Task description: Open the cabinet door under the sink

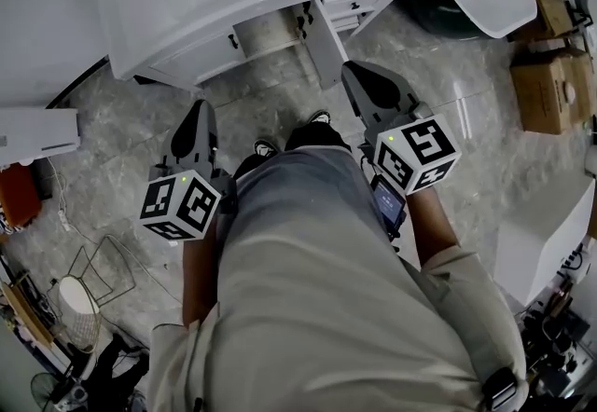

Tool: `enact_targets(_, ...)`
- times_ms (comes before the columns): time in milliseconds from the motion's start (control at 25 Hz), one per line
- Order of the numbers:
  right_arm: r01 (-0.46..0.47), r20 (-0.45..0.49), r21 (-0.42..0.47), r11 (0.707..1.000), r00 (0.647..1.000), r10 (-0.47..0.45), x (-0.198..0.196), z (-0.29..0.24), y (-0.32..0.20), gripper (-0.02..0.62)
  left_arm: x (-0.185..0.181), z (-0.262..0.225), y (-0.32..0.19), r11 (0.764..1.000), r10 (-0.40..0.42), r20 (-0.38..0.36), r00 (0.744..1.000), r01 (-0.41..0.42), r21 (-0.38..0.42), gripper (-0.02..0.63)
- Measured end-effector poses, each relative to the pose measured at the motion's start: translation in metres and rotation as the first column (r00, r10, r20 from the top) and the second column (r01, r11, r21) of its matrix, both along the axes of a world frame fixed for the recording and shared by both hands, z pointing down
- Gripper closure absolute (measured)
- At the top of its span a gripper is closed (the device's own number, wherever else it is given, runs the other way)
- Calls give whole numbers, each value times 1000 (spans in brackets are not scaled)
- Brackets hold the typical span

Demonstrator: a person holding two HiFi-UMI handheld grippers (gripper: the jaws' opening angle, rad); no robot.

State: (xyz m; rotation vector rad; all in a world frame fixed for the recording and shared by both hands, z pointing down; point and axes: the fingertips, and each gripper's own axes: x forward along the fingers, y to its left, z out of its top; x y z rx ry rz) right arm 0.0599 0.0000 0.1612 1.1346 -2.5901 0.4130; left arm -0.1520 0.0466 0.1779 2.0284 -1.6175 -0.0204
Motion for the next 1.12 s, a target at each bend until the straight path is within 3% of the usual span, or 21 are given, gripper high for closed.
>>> enact_targets(160, -3, -8, 39, 999, 1000, 3, -3, -9, 3, 584, -5, -2, 1, 1000, -11, -16, 1000, 11, 7, 607)
enact_targets(560, -30, 6, -2, 1000, 1000, 30, 0, -4, 7, 584, -5, 4, 5, 1000, 4, -18, 1000, -4, -18, 607)
enact_targets(1120, -22, 0, -23, 999, 1000, 22, -28, 3, 4, 584, -33, 11, 2, 999, -17, -36, 999, 16, -35, 607)
